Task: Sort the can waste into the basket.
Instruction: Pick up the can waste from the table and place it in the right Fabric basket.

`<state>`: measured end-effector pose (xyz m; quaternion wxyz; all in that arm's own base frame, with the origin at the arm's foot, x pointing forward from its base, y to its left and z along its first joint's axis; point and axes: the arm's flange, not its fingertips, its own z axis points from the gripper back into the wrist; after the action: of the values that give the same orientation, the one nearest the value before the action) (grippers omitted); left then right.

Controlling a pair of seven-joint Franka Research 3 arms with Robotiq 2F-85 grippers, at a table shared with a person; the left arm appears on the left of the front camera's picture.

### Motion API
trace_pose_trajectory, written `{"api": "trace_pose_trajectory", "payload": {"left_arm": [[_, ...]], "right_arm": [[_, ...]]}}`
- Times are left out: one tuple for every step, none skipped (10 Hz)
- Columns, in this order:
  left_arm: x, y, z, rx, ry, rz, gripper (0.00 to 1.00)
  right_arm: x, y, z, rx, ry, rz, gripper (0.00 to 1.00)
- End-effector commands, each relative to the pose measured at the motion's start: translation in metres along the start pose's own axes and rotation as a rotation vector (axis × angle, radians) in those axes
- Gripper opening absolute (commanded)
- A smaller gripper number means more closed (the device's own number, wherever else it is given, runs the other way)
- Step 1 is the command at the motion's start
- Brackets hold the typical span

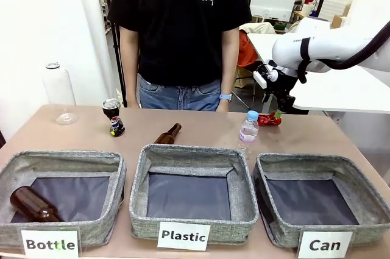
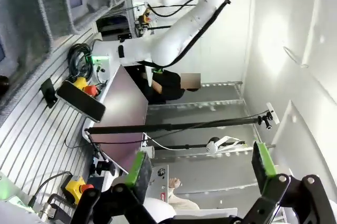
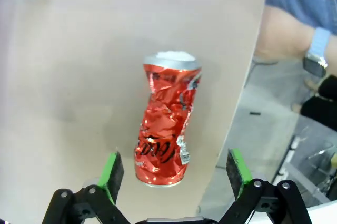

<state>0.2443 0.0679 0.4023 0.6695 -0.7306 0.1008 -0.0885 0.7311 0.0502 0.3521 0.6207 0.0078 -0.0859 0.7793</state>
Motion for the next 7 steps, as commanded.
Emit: {"api": "trace_pose_trajectory", "payload": {"left_arm": [[0.001,-0.005,0.0,-0.014,-0.002,-0.019,1.0],[0.001,-0.005,0.0,-0.014,-0.002,-0.019,1.0],[0.001,-0.005,0.0,-0.014,-0.002,-0.019,1.0],[0.001,-0.005,0.0,-0.014,-0.002,-0.019,1.0],[0.001,-0.005,0.0,-0.014,-0.002,-0.019,1.0],[0.001,-0.005,0.0,-0.014,-0.002,-0.019,1.0],[0.001,-0.005,0.0,-0.014,-0.002,-0.019,1.0]], "right_arm": [[0.009,-0.004,-0.017,-0.014,0.068,-0.093,1.0],[0.014,-0.007,-0.027,-0.015,0.08,-0.108,1.0],[0.016,-0.009,-0.038,-0.009,0.129,-0.155,1.0],[0.017,-0.011,-0.049,0.003,0.149,-0.173,1.0],[0.018,-0.012,-0.057,0.026,0.156,-0.177,1.0],[0.017,-0.014,-0.064,0.039,0.157,-0.181,1.0],[0.015,-0.013,-0.067,0.042,0.146,-0.189,1.0]]}}
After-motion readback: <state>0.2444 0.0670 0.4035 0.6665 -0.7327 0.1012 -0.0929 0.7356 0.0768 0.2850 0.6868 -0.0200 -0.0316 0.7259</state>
